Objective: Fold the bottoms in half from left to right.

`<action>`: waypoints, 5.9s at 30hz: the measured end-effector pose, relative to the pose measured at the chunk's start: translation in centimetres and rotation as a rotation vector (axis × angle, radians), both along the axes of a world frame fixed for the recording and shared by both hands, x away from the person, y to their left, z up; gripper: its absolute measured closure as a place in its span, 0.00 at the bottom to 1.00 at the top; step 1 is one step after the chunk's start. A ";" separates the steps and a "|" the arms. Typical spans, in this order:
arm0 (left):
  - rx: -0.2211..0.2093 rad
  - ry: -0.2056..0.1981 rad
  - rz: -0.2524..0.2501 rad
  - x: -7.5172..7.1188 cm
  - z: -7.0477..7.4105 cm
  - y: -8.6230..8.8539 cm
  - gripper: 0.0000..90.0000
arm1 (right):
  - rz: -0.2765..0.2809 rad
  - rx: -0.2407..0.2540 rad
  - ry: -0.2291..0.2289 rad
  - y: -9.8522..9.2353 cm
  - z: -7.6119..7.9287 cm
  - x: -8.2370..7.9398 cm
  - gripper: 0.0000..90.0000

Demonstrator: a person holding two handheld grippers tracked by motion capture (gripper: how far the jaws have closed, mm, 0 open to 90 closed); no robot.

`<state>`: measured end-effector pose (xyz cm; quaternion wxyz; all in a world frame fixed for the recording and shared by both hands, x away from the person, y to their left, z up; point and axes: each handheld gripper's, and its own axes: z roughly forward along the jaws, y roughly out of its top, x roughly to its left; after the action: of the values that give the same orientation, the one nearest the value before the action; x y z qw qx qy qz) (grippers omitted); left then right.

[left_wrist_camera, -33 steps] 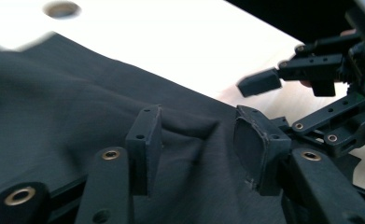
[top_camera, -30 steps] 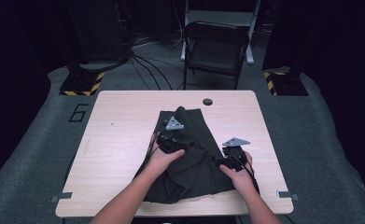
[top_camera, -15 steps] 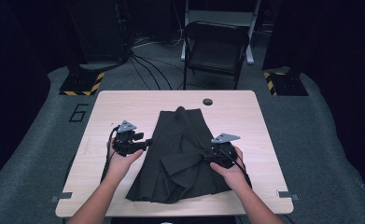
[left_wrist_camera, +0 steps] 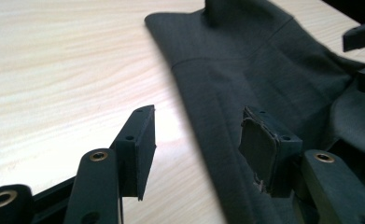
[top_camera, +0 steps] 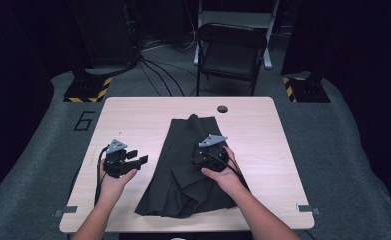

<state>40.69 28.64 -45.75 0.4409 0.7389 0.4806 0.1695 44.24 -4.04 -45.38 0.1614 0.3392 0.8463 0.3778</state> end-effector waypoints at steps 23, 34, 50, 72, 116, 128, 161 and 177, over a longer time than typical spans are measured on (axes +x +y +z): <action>0.059 -0.001 -0.044 -0.3 -1.3 -2.0 0.51 | -0.227 -0.127 0.059 -3.4 -3.6 5.6 0.46; 0.093 0.000 -0.079 -0.3 -1.7 -3.0 0.51 | -0.129 -0.053 0.009 -2.0 -1.9 4.1 0.45; 0.081 -0.010 -0.047 -0.1 -1.6 -2.6 0.49 | 0.096 -0.062 0.117 2.2 -2.5 1.0 0.48; 0.096 -0.023 -0.047 -0.6 -1.4 -2.2 0.52 | 0.151 0.066 0.109 -1.9 -2.1 -2.1 0.99; 0.042 -0.003 -0.011 -0.5 -1.3 -1.1 0.49 | 0.109 0.185 -0.001 -7.6 2.6 -7.9 0.96; 0.056 -0.003 -0.040 0.0 -1.4 -2.2 0.49 | 0.008 0.204 0.015 -15.0 2.3 -12.2 0.91; 0.065 -0.011 0.003 -1.6 -1.3 -0.6 0.48 | 0.016 0.096 0.033 -8.3 -0.3 -3.8 0.62; 0.044 0.001 -0.028 -1.9 -1.8 -1.4 0.47 | -0.115 0.043 0.076 -6.2 -2.7 3.7 0.51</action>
<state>38.84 27.26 -47.51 0.4267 0.7552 0.4664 0.1736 47.90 -10.23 -48.07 0.1431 0.4050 0.8225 0.3728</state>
